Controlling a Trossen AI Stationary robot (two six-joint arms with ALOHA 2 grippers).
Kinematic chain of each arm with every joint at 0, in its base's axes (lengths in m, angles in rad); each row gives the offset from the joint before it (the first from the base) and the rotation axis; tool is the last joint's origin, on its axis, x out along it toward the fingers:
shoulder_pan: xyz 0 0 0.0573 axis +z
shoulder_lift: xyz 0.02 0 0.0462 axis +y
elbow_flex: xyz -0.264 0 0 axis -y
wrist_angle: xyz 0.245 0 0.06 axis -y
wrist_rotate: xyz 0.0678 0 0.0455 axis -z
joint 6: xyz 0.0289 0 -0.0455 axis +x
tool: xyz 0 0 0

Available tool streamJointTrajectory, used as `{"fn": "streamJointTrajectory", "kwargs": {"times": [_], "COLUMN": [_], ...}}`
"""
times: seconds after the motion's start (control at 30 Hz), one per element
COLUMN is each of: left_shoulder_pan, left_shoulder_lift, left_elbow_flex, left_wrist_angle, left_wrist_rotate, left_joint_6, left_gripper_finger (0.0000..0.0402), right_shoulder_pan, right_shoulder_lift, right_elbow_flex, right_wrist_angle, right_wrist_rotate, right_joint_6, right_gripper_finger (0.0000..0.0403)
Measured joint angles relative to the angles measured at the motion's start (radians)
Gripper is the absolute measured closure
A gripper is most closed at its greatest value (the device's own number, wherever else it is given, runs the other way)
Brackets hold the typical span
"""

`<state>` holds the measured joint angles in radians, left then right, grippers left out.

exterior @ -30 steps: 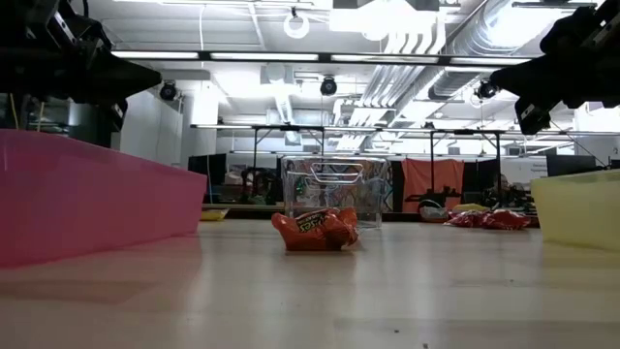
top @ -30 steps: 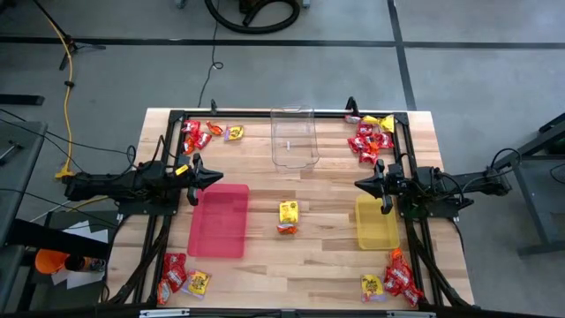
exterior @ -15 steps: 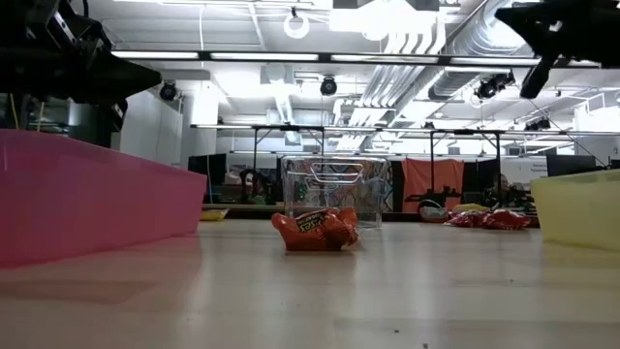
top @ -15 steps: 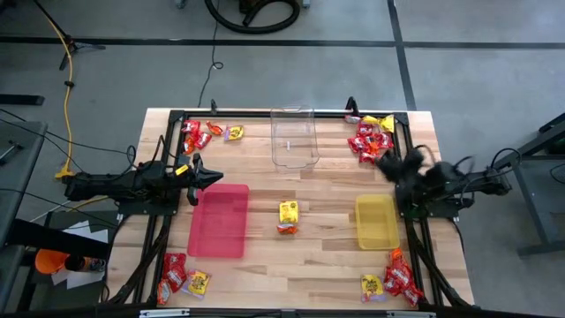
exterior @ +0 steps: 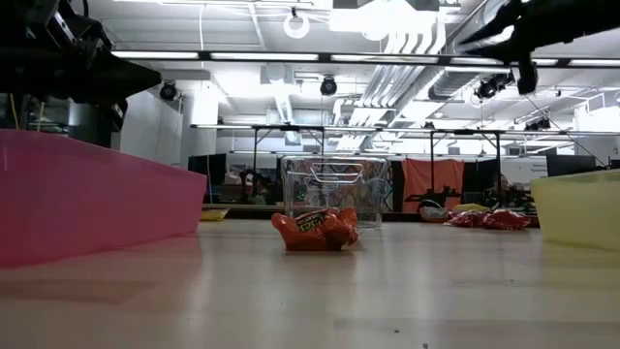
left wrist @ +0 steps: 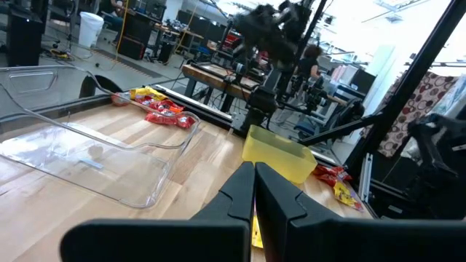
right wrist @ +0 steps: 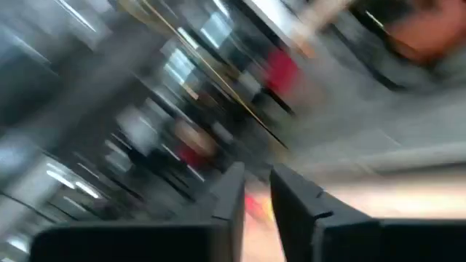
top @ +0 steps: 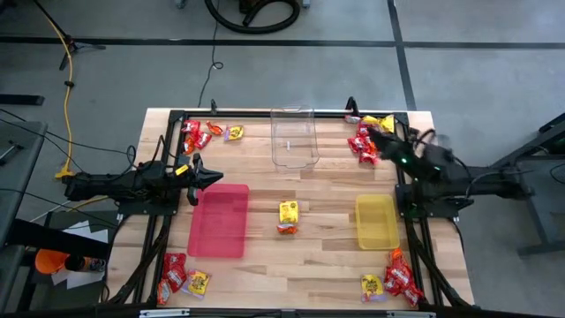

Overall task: Sort candy
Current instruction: Put the red candy into the transparent bin

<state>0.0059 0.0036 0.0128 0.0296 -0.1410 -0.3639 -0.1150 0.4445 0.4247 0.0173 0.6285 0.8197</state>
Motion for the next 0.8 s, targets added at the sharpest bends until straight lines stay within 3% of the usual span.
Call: {"fn": "streamJointTrajectory", "kwargs": {"times": [0.17,0.27,0.43,0.63,0.8], "left_shoulder_pan": [0.0,0.0,0.0,0.0,0.0], "left_shoulder_lift": [0.0,0.0,0.0,0.0,0.0], "left_elbow_flex": [0.0,0.0,0.0,0.0,0.0], "left_wrist_angle": [0.0,0.0,0.0,0.0,0.0], "left_wrist_rotate": [0.0,0.0,0.0,0.0,0.0], "left_joint_6": [0.0,0.0,0.0,0.0,0.0], "left_gripper_finger": [0.0401,0.0401,0.0401,0.0401,0.0401], "right_shoulder_pan": [-0.205,-0.333,-0.497,-0.632,-0.67], "right_shoulder_lift": [0.144,0.243,0.453,0.714,0.863], "right_elbow_flex": [0.234,0.296,0.298,0.298,0.298], "right_wrist_angle": [-0.648,-0.825,-0.852,-0.867,-0.866], "right_wrist_rotate": [-0.242,-0.403,-0.582,-0.586,-0.586], "right_joint_6": [0.123,0.046,-0.161,-0.392,-0.505], "right_gripper_finger": [0.0255,0.0224,0.0212,0.0212,0.0212]}}
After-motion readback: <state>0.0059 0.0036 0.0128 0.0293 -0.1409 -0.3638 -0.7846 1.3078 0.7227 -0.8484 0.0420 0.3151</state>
